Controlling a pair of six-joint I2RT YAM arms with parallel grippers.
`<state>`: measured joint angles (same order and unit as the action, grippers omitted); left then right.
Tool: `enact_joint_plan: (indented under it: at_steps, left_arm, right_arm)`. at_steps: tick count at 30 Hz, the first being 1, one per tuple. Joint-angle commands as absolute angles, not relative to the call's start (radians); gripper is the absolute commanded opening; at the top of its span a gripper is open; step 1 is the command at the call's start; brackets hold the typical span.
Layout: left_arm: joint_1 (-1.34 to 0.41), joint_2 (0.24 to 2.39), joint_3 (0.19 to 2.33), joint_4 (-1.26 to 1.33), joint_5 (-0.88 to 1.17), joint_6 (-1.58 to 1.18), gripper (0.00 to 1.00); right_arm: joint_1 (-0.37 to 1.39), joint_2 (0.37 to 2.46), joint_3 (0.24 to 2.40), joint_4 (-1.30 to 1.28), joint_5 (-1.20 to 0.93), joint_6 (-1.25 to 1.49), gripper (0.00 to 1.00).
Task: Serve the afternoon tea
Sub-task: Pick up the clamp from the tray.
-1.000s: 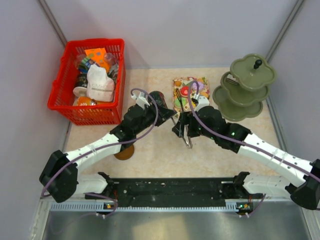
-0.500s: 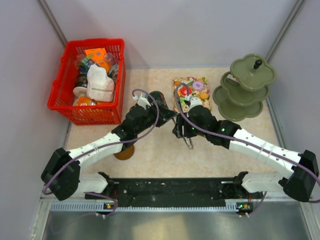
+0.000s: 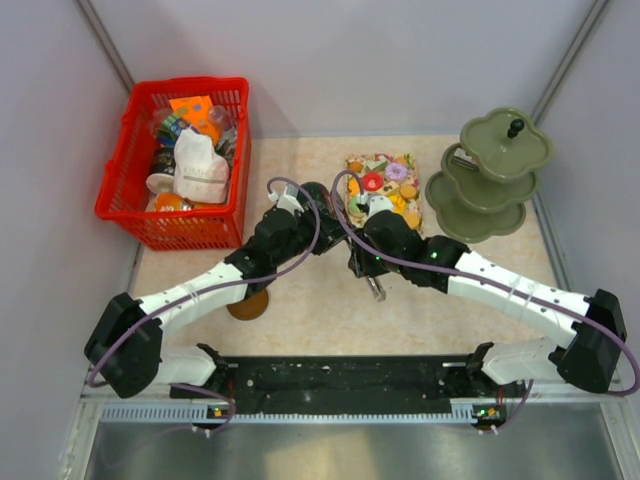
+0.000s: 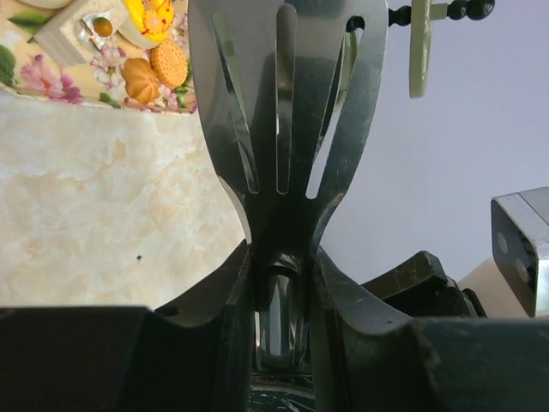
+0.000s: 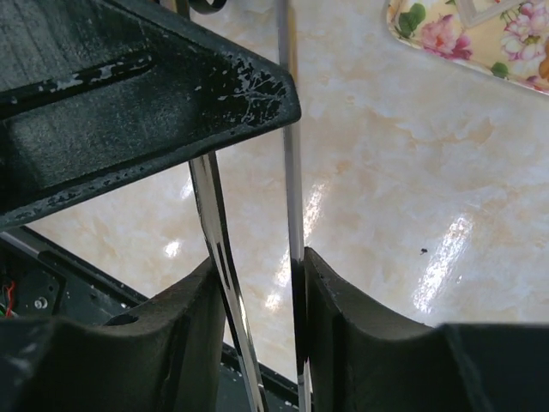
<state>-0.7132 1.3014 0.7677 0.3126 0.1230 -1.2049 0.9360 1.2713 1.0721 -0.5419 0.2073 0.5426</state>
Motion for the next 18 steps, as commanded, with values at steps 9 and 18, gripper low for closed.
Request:
enact_joint_plan:
  at_steps: [9,18]
  left_arm:
    - [-0.715,1.304,0.807,0.308,0.143,-1.236,0.57]
    - [-0.713,1.292,0.790,0.261,0.127,-1.244,0.60]
  right_arm:
    - [0.951,1.266,1.149,-0.522,0.226,0.526,0.24]
    - [0.951,1.256,1.141,-0.522,0.242,0.523,0.19]
